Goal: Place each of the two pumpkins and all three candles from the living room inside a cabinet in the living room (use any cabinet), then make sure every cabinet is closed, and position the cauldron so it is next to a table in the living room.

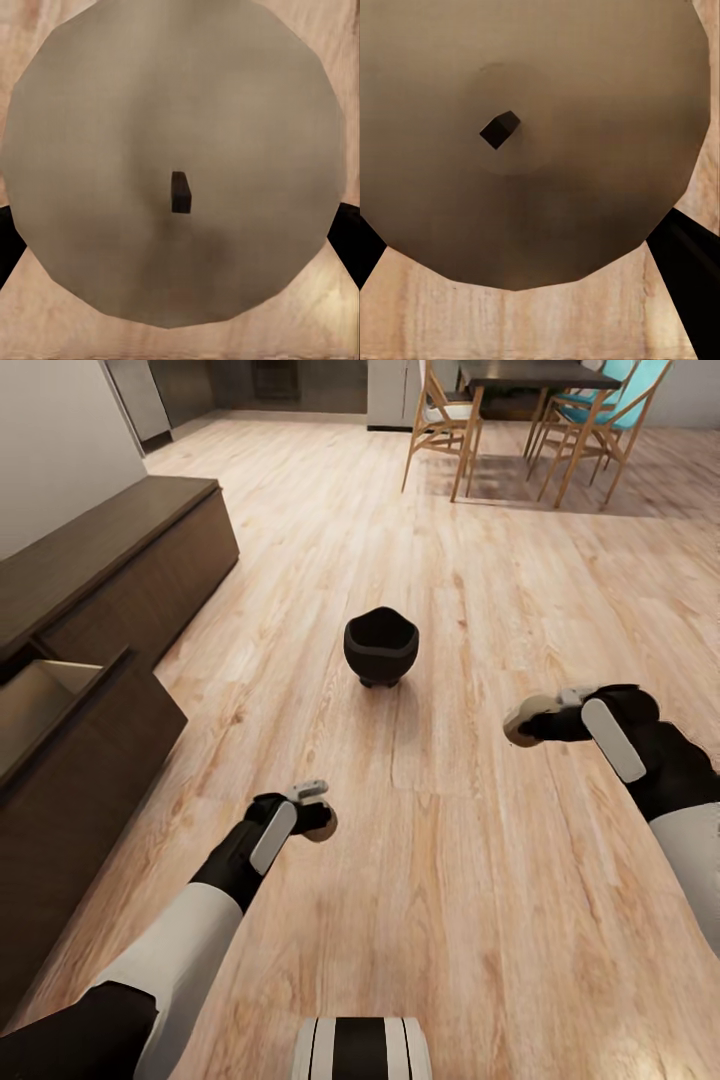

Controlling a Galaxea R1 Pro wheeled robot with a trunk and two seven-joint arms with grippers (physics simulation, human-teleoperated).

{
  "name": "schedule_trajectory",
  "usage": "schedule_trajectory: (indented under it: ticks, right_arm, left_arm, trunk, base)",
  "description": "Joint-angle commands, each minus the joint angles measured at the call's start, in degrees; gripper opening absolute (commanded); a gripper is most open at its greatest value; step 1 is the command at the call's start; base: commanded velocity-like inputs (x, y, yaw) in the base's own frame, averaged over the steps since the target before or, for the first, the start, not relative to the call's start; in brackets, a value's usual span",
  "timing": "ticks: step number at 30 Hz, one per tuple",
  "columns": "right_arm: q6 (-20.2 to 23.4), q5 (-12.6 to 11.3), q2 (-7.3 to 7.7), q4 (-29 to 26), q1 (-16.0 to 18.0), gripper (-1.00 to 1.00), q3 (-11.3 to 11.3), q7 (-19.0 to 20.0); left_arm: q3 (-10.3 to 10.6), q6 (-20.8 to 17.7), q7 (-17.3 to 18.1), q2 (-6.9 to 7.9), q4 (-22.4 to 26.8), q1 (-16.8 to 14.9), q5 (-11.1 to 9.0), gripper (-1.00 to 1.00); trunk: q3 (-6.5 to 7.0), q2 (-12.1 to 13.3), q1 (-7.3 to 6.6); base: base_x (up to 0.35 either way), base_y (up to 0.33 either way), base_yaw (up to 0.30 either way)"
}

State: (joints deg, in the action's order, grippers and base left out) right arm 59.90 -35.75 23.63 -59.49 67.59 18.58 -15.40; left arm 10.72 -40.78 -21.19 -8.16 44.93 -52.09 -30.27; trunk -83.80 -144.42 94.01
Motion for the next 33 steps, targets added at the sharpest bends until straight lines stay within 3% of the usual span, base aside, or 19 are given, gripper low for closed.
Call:
schedule_trajectory:
  ticks: [1, 5, 8, 12, 19, 29, 33]
  right_arm:
    - [0.1, -0.7, -0.01, 1.8, -0.1, -1.0, 0.2, -0.3]
    - [0.1, -0.7, -1.87, 7.6, -1.2, -1.0, 0.2, 2.2]
    - [0.1, -0.7, -4.22, 12.5, -1.6, -1.0, 0.2, 3.7]
    - [-0.4, -0.7, -5.75, 15.8, -1.8, -1.0, 0.2, 4.2]
    - [-0.7, -0.6, -6.58, 17.0, -3.0, -1.0, 0.3, 4.3]
    - [-0.7, -0.5, -11.07, 17.1, -4.2, -1.0, 0.7, 4.1]
    - [-0.7, -0.4, -11.93, 17.1, -5.5, -1.0, 0.6, 4.1]
  left_arm:
    - [-0.1, -1.3, -0.6, 0.1, 0.1, 0.0, -0.6, -1.0]
    - [-0.9, -4.0, -0.9, 0.22, 0.2, 0.0, -0.6, -1.0]
    - [-1.2, -4.6, -1.1, 0.24, 0.1, 0.0, -0.5, -1.0]
    - [-1.4, -4.6, -1.3, 0.24, 0.0, 0.0, -0.4, -1.0]
    - [-1.5, -4.2, -1.1, 0.15, -0.5, 0.0, -0.5, -1.0]
    - [-1.2, 0.7, -1.0, 0.03, -5.7, 0.0, -0.6, -1.0]
    - [-1.2, 1.7, -0.9, 0.03, -6.3, 0.0, -0.7, -1.0]
  trunk:
    - [0.19, 0.0, -0.04]
    - [1.08, 0.0, -0.14]
    - [1.74, 0.1, -0.22]
    - [2.63, 0.1, -0.32]
    - [4.18, 0.2, -0.5]
    - [6.4, 0.4, -0.76]
    - [7.28, 0.4, -0.86]
  base:
    - [0.0, 0.0, 0.0]
    - [0.0, 0.0, 0.0]
    - [0.0, 0.0, 0.0]
    - [0.0, 0.0, 0.0]
    - [0.0, 0.0, 0.0]
    - [0.0, 0.0, 0.0]
    - [0.0, 0.0, 0.0]
